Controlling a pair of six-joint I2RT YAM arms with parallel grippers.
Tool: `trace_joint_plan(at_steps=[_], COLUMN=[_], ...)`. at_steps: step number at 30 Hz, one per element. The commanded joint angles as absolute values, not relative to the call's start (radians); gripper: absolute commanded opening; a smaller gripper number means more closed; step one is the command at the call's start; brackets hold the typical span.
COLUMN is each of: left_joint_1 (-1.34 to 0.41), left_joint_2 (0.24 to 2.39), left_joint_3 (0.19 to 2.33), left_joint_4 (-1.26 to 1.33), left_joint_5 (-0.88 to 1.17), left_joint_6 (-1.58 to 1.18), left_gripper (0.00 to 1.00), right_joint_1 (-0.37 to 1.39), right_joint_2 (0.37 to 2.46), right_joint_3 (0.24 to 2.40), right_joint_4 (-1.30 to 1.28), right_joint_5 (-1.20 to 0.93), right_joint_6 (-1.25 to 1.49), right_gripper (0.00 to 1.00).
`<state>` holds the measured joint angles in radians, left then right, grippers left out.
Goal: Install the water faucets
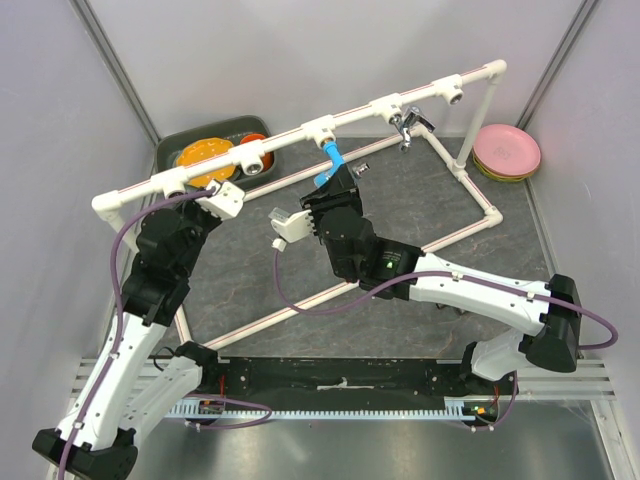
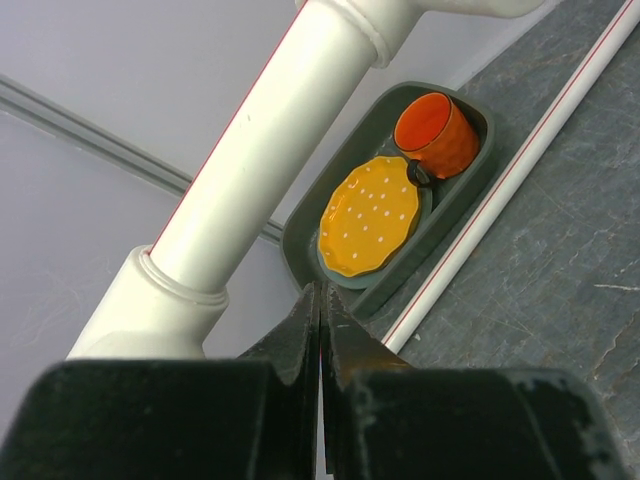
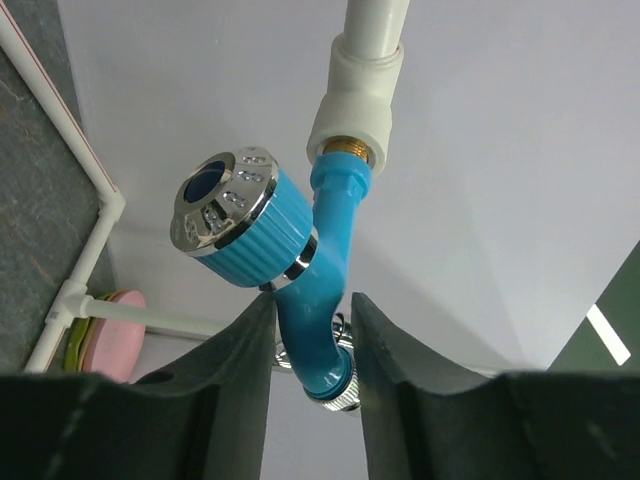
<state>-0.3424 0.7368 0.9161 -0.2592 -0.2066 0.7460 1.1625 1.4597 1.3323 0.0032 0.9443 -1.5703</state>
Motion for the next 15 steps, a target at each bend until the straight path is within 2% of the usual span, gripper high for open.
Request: trace_joint_plan(at_steps=[1,3,4,5,7,10,15], left_joint_1=[-0.336,-0.336,-0.331,-0.331,-0.327,-0.321,-0.318], left_joint_2=[0.718,0.712,0.706,0.701,0.701,0.718,0.729], left_joint_3=[0.945,0.956,0.963,0.965,0.966,0.963,0.963], left_joint_4=[-0.212,-0.21,-0.201,-0.199,-0.196,-0.203,-0.193], left_joint_5=[-0.216,-0.221,-0.216,-0.203,-0.193,-0.202,-0.204], left_joint_6=[0.692,0.673,0.661,0.658,0.657,0.663,0.673], left_gripper=[0.02,0.02,0.05,0.14,0.17,0.23,0.46], right_joint_1=[1.154,1.154,1.151,1.149,1.143,1.132,1.124], right_joint_2=[1.468,1.47,1.471,1.47,1.468,1.465,1.444], right_joint_3=[1.379,1.376,1.373,1.371,1.371,1.377,1.376], right_joint_4=[0.049,0.051,0.051,0.051,0.051,0.051,0.049], right_joint_5=[0.973,0.971,0.966,0.963,0.957,0.93,0.87], right_joint_6=[-1.548,-1.534,-1.525,-1.507,-1.477,-1.378,-1.176], right_gripper=[0.38,0.32,0.21,0.15,0.04,0.0,0.0])
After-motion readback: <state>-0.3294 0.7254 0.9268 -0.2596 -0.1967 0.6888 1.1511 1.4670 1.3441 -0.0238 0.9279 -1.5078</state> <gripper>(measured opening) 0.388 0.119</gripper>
